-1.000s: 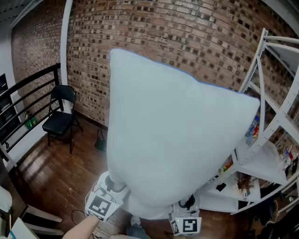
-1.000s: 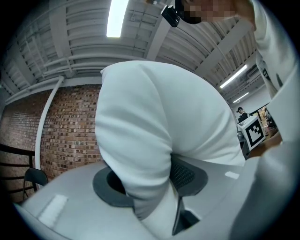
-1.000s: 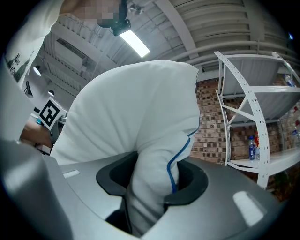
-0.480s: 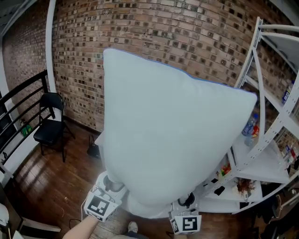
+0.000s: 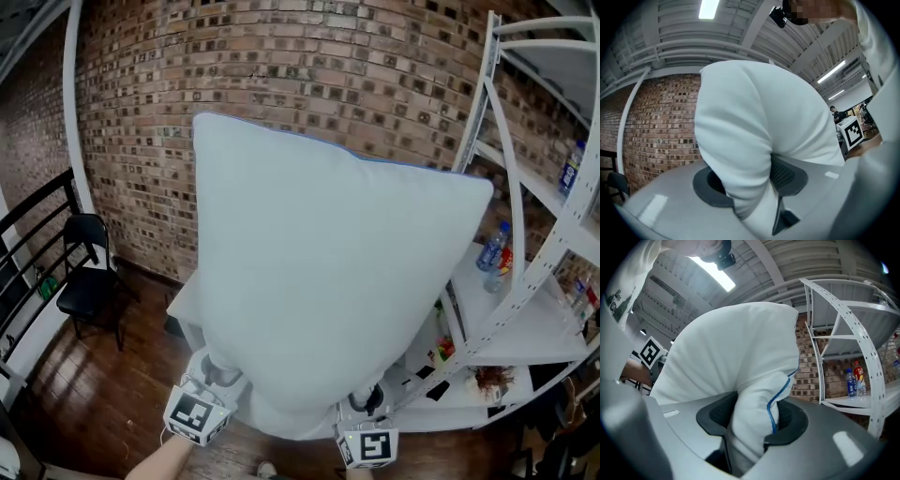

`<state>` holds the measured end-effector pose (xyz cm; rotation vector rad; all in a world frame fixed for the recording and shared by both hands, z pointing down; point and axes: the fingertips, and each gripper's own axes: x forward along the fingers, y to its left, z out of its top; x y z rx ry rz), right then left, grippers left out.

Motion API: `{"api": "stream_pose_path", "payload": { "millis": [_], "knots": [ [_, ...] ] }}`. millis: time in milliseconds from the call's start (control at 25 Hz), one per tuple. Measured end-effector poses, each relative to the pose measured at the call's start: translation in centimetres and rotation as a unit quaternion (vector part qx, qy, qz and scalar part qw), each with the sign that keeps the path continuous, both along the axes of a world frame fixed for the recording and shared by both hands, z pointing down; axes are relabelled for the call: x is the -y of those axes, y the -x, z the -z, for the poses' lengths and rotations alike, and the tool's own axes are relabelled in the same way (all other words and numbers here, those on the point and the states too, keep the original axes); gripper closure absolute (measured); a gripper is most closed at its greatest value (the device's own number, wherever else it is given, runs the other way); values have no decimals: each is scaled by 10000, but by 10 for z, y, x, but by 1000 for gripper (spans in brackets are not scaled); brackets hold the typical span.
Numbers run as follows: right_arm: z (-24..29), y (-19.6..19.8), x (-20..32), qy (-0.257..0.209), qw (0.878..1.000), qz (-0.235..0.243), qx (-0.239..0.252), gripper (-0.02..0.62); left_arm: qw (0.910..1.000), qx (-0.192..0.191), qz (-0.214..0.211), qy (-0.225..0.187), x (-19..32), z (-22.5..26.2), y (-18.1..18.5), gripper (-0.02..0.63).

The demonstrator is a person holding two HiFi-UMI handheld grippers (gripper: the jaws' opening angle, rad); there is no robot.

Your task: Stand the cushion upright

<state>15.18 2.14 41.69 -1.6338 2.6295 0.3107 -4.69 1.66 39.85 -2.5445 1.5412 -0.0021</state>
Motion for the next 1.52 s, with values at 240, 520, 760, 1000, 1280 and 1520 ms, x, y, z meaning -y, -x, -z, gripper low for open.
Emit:
{"api": "stream_pose_path", "payload": {
  "millis": [240,520,760,1000,1280,1520],
  "knots": [
    [-4,-26,24,28,10000,-85,24,414,10000,30,-71,61,26,-4,-25,388],
    [-8,-32,47,64,10000,-72,5,414,9999,21,-45,108,49,-7,-32,388],
    [-6,-30,62,75,9999,-86,-87,414,9998,-110,-141,127,67,-13,-31,388],
    [-8,-29,90,67,9997,-171,-165,414,9997,-120,-183,139,98,-20,-28,388],
    [-3,-21,138,9,9994,-294,-166,414,9993,-190,-311,81,151,-19,-21,388],
    [-1,-10,181,-41,9990,-365,-260,414,9988,-226,-424,33,198,-16,-13,388]
  ]
}}
